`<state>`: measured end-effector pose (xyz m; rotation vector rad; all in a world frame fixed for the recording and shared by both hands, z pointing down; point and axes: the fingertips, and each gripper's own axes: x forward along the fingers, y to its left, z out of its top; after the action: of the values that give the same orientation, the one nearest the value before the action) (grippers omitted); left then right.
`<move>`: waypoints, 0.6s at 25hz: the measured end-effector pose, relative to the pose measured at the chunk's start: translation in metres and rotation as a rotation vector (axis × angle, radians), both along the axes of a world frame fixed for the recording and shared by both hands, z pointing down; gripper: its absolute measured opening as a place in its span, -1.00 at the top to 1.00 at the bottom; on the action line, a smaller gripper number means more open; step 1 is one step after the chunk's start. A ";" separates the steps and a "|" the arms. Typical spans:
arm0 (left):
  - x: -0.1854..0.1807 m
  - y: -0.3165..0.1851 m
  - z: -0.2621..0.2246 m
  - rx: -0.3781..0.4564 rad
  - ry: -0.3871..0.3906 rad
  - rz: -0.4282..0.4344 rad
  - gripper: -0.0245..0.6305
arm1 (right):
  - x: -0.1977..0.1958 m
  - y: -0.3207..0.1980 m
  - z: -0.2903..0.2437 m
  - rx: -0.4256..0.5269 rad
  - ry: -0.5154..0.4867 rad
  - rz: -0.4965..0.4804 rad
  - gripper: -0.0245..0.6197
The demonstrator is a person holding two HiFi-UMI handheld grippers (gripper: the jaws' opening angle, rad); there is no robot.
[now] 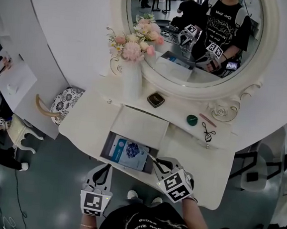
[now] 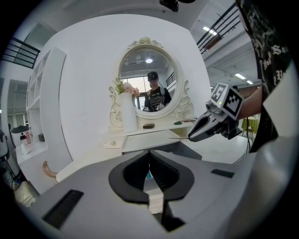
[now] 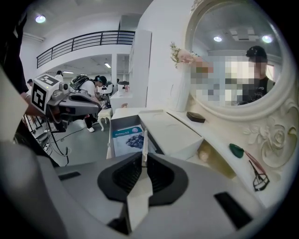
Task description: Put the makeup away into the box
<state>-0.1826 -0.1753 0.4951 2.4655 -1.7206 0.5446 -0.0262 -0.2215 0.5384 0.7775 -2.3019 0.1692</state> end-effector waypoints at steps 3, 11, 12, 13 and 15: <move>-0.012 -0.001 -0.001 0.004 0.003 -0.014 0.88 | -0.010 -0.002 0.000 0.002 0.002 -0.010 0.79; -0.030 0.000 0.006 -0.010 0.008 -0.024 0.87 | -0.038 -0.006 0.001 0.005 0.002 -0.037 0.79; -0.033 0.000 0.006 -0.010 0.008 -0.024 0.87 | -0.042 -0.006 0.001 0.006 0.003 -0.046 0.79; -0.034 -0.001 0.006 -0.009 0.007 -0.025 0.87 | -0.046 -0.007 0.001 0.004 0.002 -0.053 0.79; -0.037 -0.003 0.007 -0.010 0.005 -0.022 0.87 | -0.052 -0.008 0.002 0.000 0.005 -0.058 0.79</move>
<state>-0.2196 -0.1784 0.5017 2.4360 -1.7370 0.5423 -0.0782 -0.2296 0.5404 0.7094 -2.3164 0.1409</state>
